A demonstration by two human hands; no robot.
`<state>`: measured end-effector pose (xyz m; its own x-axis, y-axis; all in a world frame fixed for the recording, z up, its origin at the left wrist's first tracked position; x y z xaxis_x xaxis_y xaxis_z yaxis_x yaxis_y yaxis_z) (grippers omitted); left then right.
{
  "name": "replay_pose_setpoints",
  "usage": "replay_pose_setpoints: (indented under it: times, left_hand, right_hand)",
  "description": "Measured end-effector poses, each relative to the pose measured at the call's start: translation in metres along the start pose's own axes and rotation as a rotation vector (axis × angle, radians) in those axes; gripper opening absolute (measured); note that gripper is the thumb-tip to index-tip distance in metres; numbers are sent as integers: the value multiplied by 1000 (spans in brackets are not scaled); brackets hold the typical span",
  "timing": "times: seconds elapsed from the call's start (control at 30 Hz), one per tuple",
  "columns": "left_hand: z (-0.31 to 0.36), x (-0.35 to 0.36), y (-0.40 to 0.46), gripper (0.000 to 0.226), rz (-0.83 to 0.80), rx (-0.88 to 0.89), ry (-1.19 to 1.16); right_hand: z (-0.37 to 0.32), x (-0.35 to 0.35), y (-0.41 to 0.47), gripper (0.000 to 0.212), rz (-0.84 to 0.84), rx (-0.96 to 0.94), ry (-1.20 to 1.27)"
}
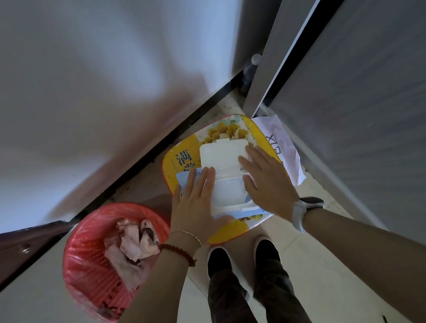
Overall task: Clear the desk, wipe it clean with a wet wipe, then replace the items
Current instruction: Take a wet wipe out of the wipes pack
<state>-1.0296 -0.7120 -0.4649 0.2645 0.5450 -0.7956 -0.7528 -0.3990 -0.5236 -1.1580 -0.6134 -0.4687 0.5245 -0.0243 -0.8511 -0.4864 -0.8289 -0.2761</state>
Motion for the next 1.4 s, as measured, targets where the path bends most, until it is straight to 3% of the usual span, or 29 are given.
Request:
replay_pose_setpoints:
  times: [0.17, 0.33, 0.47, 0.57, 0.7, 0.93, 1.1, 1.17, 1.27, 1.33, 1.4]
  left_hand:
    - [0, -5, 2, 100, -41, -20, -10]
    - [-7, -5, 1, 92, -73, 34, -101]
    - [-12, -15, -1, 62, 7, -36, -563]
    - [-13, -17, -2, 27, 94, -83, -746]
    - [-5, -14, 1, 14, 219, -132, -585]
    - [11, -12, 6, 31, 304, -306, -463]
    - [19, -9, 10, 20, 273, -327, -380]
    - [19, -9, 11, 17, 269, -302, -417]
    - [9, -10, 10, 17, 249, -244, -481]
    - [1, -13, 10, 15, 227, -215, -522]
    - [-7, -18, 9, 13, 234, -188, -562]
  right_hand:
    - [-5, 4, -44, 19, 153, 110, 158]
    - [-19, 11, -37, 16, 164, 300, 192]
    - [-30, 5, -34, 10, 345, 270, 22]
    - [-28, 7, -40, 9, 404, 210, 161]
    - [-32, 18, -36, 14, 315, 124, 300]
    - [-20, 22, -50, 53, 197, -278, 44]
    - [-15, 21, -52, 54, 91, -318, -9]
    - [-14, 19, -54, 55, 94, -292, 23]
    - [-12, 19, -55, 37, 154, -259, 54]
    - [-11, 18, -53, 44, 177, -253, 42]
    - [-15, 15, -49, 36, 198, -254, 0]
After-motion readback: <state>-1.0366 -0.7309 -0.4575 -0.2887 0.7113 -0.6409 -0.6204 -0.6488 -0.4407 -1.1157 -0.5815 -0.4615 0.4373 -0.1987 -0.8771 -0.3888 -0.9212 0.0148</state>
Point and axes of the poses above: each hand's wrist, its own y-axis towards the middle knuckle, its own x-axis out of the palm, z = x × y, the point moved 4 cm from there along y, towards the middle knuckle, and after that the axes turned 5 degrees about -x, right-handed, at the moved point
